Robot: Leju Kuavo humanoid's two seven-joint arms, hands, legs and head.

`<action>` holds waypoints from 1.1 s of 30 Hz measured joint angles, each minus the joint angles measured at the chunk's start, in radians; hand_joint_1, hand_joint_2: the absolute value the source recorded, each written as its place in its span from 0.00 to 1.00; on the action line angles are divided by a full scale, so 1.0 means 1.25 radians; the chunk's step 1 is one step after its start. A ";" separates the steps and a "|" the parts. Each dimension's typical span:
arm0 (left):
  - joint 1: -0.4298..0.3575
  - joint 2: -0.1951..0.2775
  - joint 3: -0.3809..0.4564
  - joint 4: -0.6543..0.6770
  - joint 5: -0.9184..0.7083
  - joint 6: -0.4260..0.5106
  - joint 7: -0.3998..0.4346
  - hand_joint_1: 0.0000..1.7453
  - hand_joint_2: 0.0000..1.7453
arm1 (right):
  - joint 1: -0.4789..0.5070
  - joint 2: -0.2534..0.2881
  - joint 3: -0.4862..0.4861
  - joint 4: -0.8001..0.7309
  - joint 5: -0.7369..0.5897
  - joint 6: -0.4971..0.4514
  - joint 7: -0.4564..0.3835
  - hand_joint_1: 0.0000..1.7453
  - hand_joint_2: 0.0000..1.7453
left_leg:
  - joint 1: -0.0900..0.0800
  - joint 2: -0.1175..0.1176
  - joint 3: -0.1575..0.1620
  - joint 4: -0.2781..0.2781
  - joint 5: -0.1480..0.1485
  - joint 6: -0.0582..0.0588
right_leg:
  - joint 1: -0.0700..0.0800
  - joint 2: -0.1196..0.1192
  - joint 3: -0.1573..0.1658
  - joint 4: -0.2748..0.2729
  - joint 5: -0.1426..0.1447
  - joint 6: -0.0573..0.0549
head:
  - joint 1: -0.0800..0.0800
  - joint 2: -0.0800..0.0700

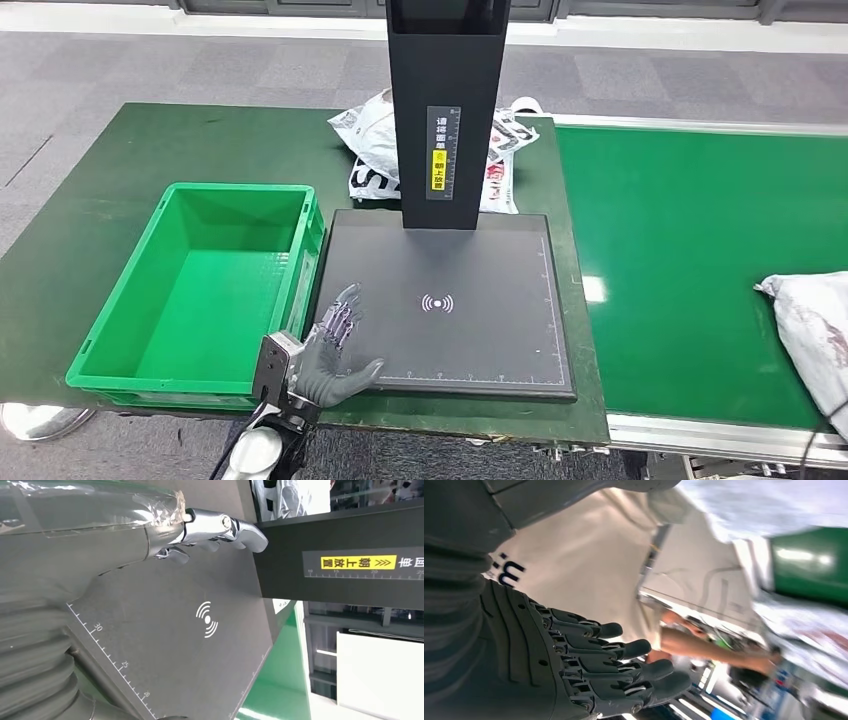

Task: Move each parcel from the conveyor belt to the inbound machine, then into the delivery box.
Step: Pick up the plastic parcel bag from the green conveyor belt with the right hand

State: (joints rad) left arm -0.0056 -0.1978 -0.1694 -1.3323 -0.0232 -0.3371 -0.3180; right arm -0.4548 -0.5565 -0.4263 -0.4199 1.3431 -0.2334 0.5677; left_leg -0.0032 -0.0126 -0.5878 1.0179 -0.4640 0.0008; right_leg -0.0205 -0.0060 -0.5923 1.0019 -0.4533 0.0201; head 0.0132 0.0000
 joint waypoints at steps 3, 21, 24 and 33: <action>0.000 0.006 0.000 0.004 0.003 0.008 0.001 0.00 1.00 | 0.019 -0.019 -0.024 0.043 -0.004 -0.008 0.001 0.00 1.00 | 0.000 0.000 0.000 0.000 0.000 0.000 | 0.000 0.000 0.000 0.000 0.000 0.000 | 0.000 0.000; -0.002 0.020 0.000 0.020 0.004 0.021 0.013 0.00 1.00 | 0.045 -0.022 -0.200 0.109 -0.185 0.038 -0.124 0.00 1.00 | 0.000 0.001 0.000 0.000 0.000 0.000 | 0.000 0.001 0.000 0.000 0.000 0.000 | 0.000 0.000; -0.003 0.020 0.000 0.023 0.003 0.022 0.014 0.00 1.00 | 0.042 -0.020 -0.226 0.109 -0.207 0.073 -0.155 0.00 1.00 | 0.000 0.002 0.000 0.000 0.000 0.000 | 0.000 0.001 0.000 0.000 0.000 0.000 | 0.000 0.000; -0.004 0.020 0.002 0.023 0.002 0.026 0.014 0.00 1.00 | -0.001 -0.011 -0.290 0.109 -0.249 0.184 -0.246 0.00 1.00 | 0.000 0.001 0.000 0.000 0.000 0.001 | 0.000 0.001 0.001 0.000 0.000 0.000 | 0.000 0.000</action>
State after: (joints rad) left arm -0.0104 -0.1728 -0.1663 -1.3029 -0.0210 -0.3046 -0.3010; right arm -0.4562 -0.5704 -0.7895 -0.2831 1.0322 -0.0032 0.2599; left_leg -0.0034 -0.0108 -0.5875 1.0174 -0.4636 0.0016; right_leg -0.0210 -0.0053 -0.5912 1.0023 -0.4537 0.0198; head 0.0133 0.0000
